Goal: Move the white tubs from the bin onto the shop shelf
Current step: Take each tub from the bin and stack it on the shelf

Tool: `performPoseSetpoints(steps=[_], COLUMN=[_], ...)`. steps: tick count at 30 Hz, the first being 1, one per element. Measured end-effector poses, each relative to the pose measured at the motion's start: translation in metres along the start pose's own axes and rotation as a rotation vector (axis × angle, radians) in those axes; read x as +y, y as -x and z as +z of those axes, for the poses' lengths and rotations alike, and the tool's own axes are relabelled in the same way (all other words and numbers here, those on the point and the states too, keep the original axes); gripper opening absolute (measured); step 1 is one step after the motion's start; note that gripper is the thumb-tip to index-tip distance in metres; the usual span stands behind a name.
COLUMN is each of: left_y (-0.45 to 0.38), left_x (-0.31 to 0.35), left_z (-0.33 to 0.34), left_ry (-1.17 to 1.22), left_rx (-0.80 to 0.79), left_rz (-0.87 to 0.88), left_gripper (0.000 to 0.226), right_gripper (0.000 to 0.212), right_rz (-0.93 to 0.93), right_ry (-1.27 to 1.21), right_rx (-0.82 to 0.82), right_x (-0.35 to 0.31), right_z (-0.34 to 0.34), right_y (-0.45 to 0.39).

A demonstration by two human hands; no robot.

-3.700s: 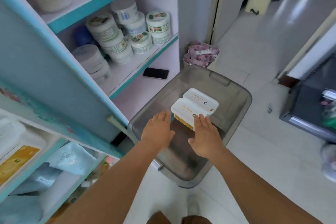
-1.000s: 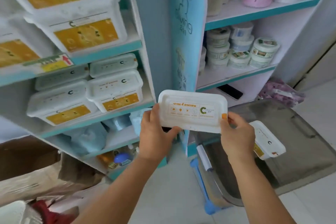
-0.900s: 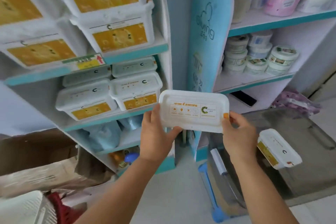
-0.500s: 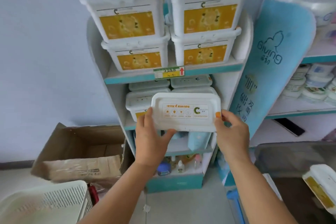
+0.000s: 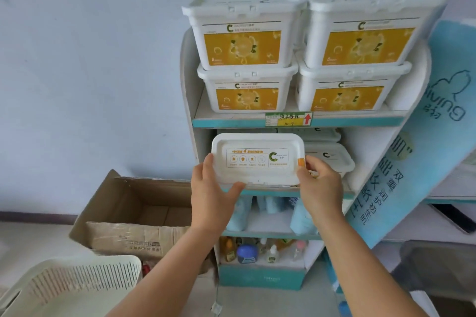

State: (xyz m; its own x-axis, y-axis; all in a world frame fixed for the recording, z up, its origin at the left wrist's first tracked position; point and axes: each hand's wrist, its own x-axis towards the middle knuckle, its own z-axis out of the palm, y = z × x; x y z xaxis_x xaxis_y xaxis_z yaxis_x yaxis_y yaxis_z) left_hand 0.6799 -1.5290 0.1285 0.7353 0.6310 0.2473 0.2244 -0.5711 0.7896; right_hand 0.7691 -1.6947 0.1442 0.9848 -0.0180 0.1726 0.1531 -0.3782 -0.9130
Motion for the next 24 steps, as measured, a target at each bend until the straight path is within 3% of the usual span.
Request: performPoseSetpoints(steps=[11, 15, 18, 24], left_y=[-0.038, -0.044, -0.040, -0.038], left_x=[0.010, 0.011, 0.008, -0.003], left_z=[0.007, 0.017, 0.024, 0.038], left_ry=[0.042, 0.014, -0.009, -0.295], left_rx=[0.027, 0.001, -0.027, -0.179], left_rz=[-0.015, 0.025, 0.047, 0.104], left_gripper=[0.074, 0.075, 0.083, 0.079], right_gripper=[0.036, 0.043, 0.061, 0.073], right_rz=[0.027, -0.061, -0.082, -0.146], right_ry=[-0.037, -0.042, 0.047, 0.268], right_rx=[-0.038, -0.151, -0.253, -0.386], right_x=[-0.010, -0.008, -0.003, -0.004], right_z=[0.031, 0.043, 0.052, 0.053], right_y=[-0.034, -0.031, -0.026, -0.027])
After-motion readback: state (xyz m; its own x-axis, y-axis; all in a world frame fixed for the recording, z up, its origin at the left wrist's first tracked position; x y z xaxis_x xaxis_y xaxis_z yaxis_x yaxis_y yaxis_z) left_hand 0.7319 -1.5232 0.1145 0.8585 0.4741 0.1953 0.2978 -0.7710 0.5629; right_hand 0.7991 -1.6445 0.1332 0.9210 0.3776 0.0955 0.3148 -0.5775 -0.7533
